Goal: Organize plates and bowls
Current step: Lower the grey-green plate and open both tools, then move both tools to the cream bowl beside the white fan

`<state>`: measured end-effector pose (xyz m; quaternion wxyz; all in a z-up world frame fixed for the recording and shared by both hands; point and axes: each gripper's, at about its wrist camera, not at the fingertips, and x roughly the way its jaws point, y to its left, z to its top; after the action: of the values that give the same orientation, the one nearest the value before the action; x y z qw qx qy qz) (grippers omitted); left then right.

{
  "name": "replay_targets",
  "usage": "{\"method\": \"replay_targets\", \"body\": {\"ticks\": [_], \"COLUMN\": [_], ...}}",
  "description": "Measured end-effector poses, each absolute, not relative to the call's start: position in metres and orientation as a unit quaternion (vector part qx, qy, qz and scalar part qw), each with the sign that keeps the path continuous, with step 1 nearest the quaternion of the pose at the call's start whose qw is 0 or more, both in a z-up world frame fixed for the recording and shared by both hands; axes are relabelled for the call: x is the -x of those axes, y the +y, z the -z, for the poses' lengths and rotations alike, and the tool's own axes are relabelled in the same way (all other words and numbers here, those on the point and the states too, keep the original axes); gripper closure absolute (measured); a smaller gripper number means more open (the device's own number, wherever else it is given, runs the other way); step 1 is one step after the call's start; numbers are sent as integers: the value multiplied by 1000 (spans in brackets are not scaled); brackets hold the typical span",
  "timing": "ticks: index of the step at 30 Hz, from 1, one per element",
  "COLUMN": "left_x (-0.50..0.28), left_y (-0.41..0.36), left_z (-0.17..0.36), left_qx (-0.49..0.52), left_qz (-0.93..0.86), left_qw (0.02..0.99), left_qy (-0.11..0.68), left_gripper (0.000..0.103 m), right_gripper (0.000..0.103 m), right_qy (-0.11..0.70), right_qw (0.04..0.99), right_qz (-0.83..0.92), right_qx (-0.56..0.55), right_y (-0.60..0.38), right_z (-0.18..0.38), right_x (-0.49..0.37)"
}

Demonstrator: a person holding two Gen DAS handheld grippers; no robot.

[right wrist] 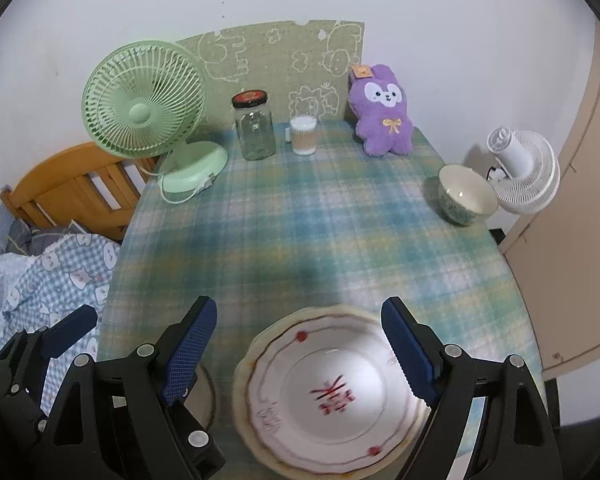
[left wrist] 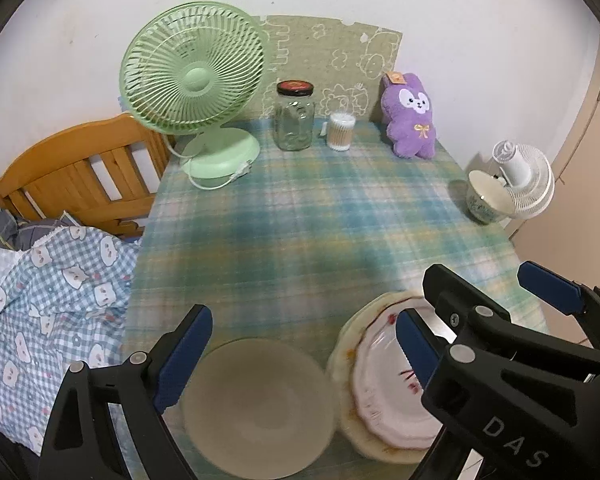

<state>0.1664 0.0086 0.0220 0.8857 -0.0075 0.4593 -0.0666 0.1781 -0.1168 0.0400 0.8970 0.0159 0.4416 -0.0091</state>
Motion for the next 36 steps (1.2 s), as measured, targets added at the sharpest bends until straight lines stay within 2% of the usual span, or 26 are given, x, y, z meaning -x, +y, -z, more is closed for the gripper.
{"method": "replay_targets", "body": {"ticks": [17, 36], "left_x": [-200, -253], "left_y": [-79, -186], "left_z": [-47, -44], "left_qx": [20, 23], "left_qz": [39, 40], "left_qw": [898, 899], "left_qy": [438, 436], "left_gripper": [9, 14], "right_gripper": [16, 17], "right_qy": [415, 405], "right_qw": [910, 914], "right_qz": [-3, 0], "right_qx": [21, 13], "right_y": [-208, -318], "right_z": [-69, -66], "right_x": [-223, -275]}}
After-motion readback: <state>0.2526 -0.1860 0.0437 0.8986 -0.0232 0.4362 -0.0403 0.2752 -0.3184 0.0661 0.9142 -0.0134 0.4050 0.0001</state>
